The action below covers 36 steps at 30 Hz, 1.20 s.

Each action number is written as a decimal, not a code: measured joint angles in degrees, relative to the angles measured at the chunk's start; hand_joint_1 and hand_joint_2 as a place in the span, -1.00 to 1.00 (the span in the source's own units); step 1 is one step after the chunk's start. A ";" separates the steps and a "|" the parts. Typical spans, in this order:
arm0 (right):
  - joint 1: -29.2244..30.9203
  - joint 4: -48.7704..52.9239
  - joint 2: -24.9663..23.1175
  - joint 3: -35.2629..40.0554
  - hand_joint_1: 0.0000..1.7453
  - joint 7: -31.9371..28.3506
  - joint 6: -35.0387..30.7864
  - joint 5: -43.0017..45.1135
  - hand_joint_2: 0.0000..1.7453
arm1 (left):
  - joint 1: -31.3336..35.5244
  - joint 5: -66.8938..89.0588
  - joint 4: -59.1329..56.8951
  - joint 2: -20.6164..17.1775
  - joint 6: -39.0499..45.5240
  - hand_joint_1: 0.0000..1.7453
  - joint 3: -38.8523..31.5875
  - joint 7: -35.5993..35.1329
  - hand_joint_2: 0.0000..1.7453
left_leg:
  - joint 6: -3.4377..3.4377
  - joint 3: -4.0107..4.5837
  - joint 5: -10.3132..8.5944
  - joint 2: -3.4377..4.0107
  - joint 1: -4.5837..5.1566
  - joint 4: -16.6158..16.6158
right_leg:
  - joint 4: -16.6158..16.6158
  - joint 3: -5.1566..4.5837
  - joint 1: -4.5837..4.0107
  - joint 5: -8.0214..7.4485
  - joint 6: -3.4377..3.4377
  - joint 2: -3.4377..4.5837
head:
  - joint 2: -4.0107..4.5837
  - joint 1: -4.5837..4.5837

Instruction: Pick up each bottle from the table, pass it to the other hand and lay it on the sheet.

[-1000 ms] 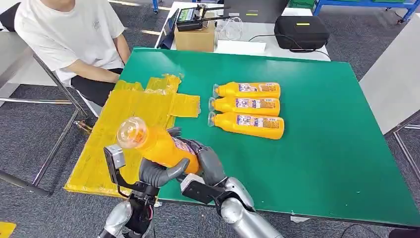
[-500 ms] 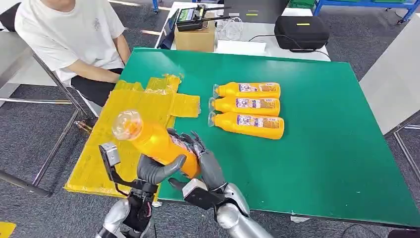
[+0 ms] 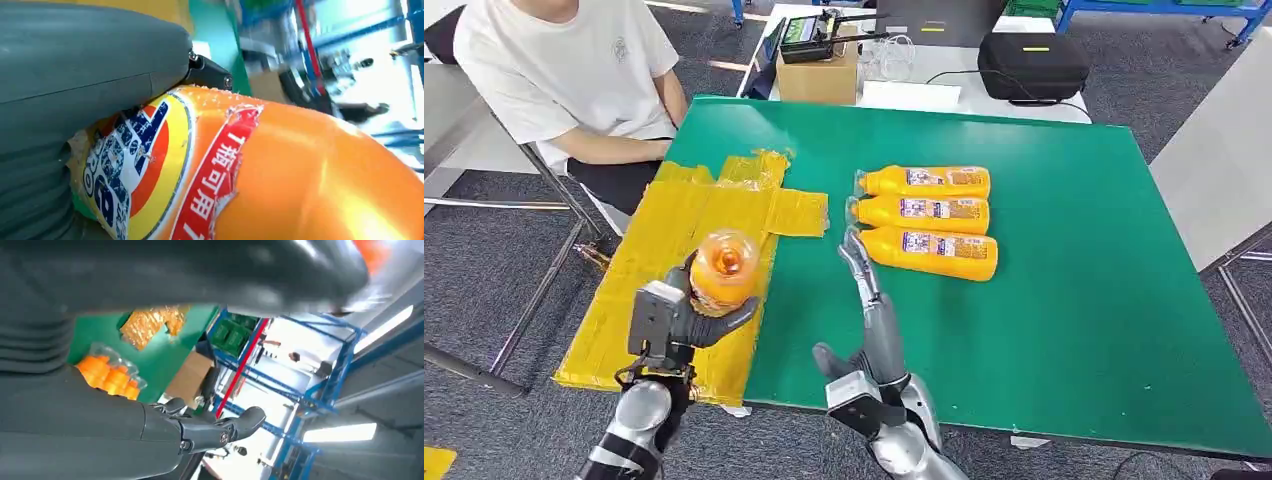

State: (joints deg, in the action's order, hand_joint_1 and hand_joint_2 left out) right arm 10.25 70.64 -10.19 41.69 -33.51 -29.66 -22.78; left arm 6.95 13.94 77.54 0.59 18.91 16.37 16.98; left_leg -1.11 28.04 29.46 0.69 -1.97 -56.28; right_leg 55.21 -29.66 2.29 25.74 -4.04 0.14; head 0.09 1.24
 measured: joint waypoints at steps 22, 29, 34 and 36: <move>-3.26 3.48 -0.33 -2.02 -1.00 -0.78 6.31 3.93 -1.00 | 21.16 40.07 -30.51 -9.86 -13.45 -1.00 1.91 -16.08 1.00 | -0.01 0.10 -0.09 -0.02 -0.02 0.00 | 0.04 -0.05 -0.02 -0.01 0.01 -0.08 | 0.00 0.00; -3.56 3.28 -1.42 -2.91 -1.00 -1.92 8.55 6.47 -1.00 | 25.76 28.50 -36.32 -10.20 -27.27 -1.00 4.44 -13.14 1.00 | -0.01 0.08 -0.08 -0.05 -0.01 0.00 | 0.05 0.01 0.00 -0.01 0.01 -0.08 | 0.00 -0.02; -3.55 2.56 -1.70 -3.24 -1.00 -2.91 9.09 7.56 -1.00 | 25.58 18.71 -34.92 -11.56 -34.57 -1.00 4.07 -9.11 1.00 | -0.01 -0.03 -0.08 -0.15 -0.01 0.01 | 0.05 0.15 0.00 0.00 0.01 -0.09 | 0.00 -0.02; -3.54 2.21 -1.73 -3.37 -1.00 -3.34 9.20 7.82 -1.00 | 25.10 13.36 -33.92 -12.04 -37.57 -1.00 3.76 -8.48 1.00 | -0.01 -0.06 -0.08 -0.17 -0.01 0.01 | 0.05 0.20 0.01 0.00 0.01 -0.12 | 0.00 -0.02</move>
State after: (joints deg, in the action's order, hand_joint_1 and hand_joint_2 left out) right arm 6.71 72.85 -11.91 38.32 -36.85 -20.46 -14.95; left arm 32.05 27.30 43.62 -11.45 -18.66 20.13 8.50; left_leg -1.12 27.98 29.38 0.52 -1.99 -56.27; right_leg 55.27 -29.46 2.30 25.74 -4.04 0.02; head 0.09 1.22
